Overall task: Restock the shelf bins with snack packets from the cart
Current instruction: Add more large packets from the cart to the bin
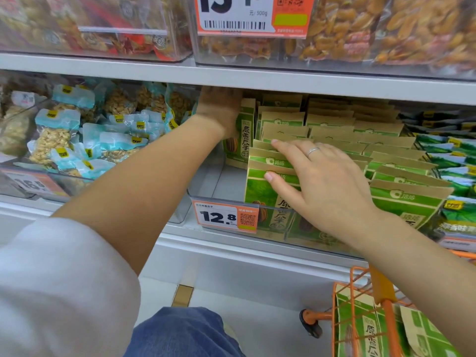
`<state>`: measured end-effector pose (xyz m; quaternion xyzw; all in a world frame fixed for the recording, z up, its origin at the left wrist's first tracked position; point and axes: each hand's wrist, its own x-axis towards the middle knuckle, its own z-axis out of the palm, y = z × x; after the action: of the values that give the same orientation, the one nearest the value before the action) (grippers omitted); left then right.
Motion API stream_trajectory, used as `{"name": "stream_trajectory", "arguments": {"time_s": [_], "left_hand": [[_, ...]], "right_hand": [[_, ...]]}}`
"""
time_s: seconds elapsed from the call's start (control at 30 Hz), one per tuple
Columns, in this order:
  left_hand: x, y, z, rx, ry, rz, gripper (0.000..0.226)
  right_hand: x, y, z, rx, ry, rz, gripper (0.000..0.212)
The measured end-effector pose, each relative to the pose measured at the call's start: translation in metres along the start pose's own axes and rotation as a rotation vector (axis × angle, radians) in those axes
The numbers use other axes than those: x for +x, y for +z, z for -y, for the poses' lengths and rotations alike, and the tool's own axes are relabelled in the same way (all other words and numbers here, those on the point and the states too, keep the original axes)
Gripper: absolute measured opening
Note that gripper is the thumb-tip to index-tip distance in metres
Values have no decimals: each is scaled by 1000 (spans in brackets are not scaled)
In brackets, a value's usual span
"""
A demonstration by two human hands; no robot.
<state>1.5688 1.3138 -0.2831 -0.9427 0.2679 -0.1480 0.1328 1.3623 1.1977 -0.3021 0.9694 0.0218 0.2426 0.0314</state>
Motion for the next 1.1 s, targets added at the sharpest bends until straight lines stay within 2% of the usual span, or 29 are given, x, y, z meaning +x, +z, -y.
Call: {"name": "stream_trajectory", "arguments": {"time_s": [0.07,0.17,0.2,0.27,0.3,0.33,0.37,0.4,0.43,0.6,0.7,0.8,0.83,0.87,0.97,1.03,1.1], "left_hand": [[-8,-2,1,-76,-74,-42,91],[-30,-16,-8,-199,-54,-120,66],[-39,-18,-12,-369,-55,-151,55],[-53,-17,-23,-916,-214,-135,40],[-60,-17,-29,-1249,-318,-40,33],[-65,-18,-36,-1550,-413,121,29],[-68,-19,-42,-1782,-501,296,36],[-70,-18,-46,-1926,-567,413,46],[-69,-15,-50,-2007,-613,460,56],[-64,2,-56,-2131,-658,424,83],[-66,0,-52,-2153,-616,440,82],[-78,-11,-39,-2151,-519,551,83],[-83,-15,-32,-2120,-489,523,80],[-89,-20,-28,-2070,-454,429,71],[-129,-44,-26,-1820,-361,-41,30],[-165,-68,-39,-1760,-238,-303,21],[-198,-88,-66,-1747,-65,-379,24]], "right_hand": [[0,-3,-1,-20,-9,16,59],[-3,-12,-7,-70,-54,35,63],[-6,-16,-11,-78,-56,26,63],[-15,-23,-20,-82,-32,-2,62],[-20,-25,-25,-80,-18,-16,61],[-25,-26,-29,-81,-7,-21,61],[-29,-25,-33,-88,3,-19,61],[-33,-24,-36,-100,12,-10,61],[-35,-23,-37,-115,16,-3,62],[-37,-21,-36,-117,23,-3,60],[-35,-20,-39,-117,-6,7,58],[-40,-23,-45,-52,-76,-12,58],[-44,-28,-48,2,-98,-48,56],[-52,-35,-52,63,-122,-98,51],[-100,-56,-74,173,-211,-237,33],[-142,-62,-96,197,-221,-166,31],[-179,-61,-122,102,-242,12,34]]}}
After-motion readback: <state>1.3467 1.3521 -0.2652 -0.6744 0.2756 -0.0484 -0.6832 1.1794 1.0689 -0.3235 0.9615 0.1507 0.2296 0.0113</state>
